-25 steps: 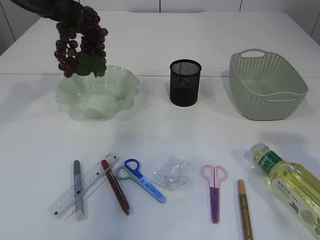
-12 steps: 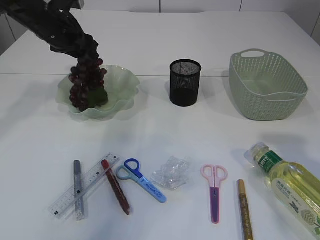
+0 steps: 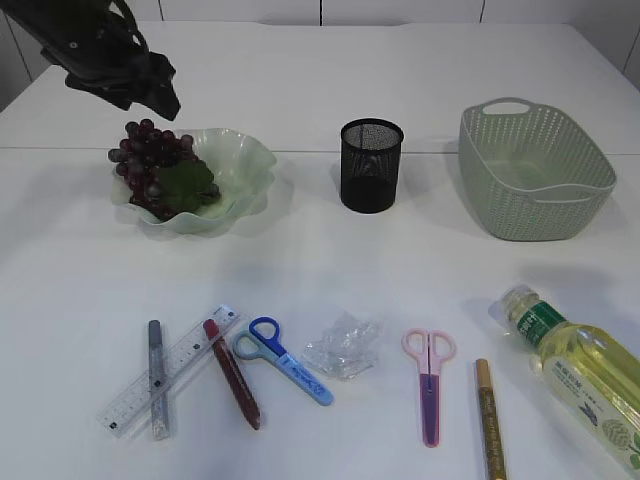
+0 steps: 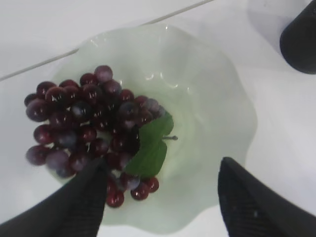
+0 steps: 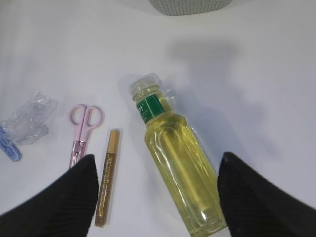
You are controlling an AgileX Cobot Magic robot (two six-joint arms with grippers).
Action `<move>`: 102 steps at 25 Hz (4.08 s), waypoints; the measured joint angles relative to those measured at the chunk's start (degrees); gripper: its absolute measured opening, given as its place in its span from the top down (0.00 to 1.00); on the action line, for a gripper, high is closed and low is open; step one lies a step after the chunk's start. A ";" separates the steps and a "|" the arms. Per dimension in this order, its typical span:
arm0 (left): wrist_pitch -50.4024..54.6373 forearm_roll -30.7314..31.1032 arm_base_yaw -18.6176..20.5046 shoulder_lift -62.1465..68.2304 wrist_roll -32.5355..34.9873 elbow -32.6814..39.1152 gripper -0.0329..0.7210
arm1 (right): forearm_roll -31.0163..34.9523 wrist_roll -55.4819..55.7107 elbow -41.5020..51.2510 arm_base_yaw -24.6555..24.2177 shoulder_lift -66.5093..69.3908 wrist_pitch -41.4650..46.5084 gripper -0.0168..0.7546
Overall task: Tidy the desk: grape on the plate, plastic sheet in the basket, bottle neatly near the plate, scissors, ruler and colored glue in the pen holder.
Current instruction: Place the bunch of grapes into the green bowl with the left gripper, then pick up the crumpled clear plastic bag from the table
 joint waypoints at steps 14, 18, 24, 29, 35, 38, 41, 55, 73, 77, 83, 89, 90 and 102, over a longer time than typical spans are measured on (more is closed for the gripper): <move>16.49 7.83 0.00 -7.74 -9.48 0.00 0.32 | 4.40 -0.41 -1.51 0.00 0.00 3.61 0.22; 15.47 7.83 0.00 -12.24 -9.80 5.59 0.32 | 4.42 -0.41 -5.36 0.00 0.00 5.94 0.22; 11.85 7.71 0.00 -22.03 -10.07 21.34 0.32 | 4.66 0.60 -9.16 1.58 0.00 7.34 0.22; 11.56 6.32 0.00 -28.73 -10.40 30.43 0.32 | 4.70 2.68 -9.51 9.01 3.91 7.79 0.22; 11.56 5.92 0.00 -33.47 -10.83 37.26 0.32 | 4.81 5.02 -9.61 18.87 14.12 4.31 0.22; 11.56 5.04 0.00 -35.50 -10.93 39.24 0.32 | 5.37 7.44 -9.61 22.94 20.12 -0.10 0.22; 11.67 4.28 0.00 -36.87 -10.93 39.74 0.32 | 5.57 11.67 -9.61 25.95 26.31 -4.47 0.22; 11.43 2.15 0.00 -37.57 -10.93 39.84 0.33 | 11.61 27.53 -15.68 27.53 46.69 -12.61 0.22; 9.21 1.52 0.00 -37.57 -10.93 39.84 0.33 | 15.63 37.32 -21.12 27.53 57.47 -10.34 0.22; 8.46 1.42 0.00 -37.57 -10.93 39.84 0.33 | 16.30 37.32 -21.12 27.53 58.64 -10.83 0.25; 8.20 1.42 0.00 -37.57 -10.93 39.84 0.33 | 17.17 37.40 -21.16 27.53 58.70 -11.26 0.47; 7.31 1.42 0.00 -37.57 -10.93 39.84 0.33 | 17.73 37.40 -21.16 27.53 58.70 -11.31 0.62; 7.22 1.42 0.00 -37.57 -10.93 39.84 0.33 | 17.73 37.13 -21.16 27.53 58.70 -11.31 0.65; 7.22 1.42 0.00 -37.57 -10.93 39.84 0.33 | 19.21 29.70 -22.13 27.42 55.59 -10.56 0.77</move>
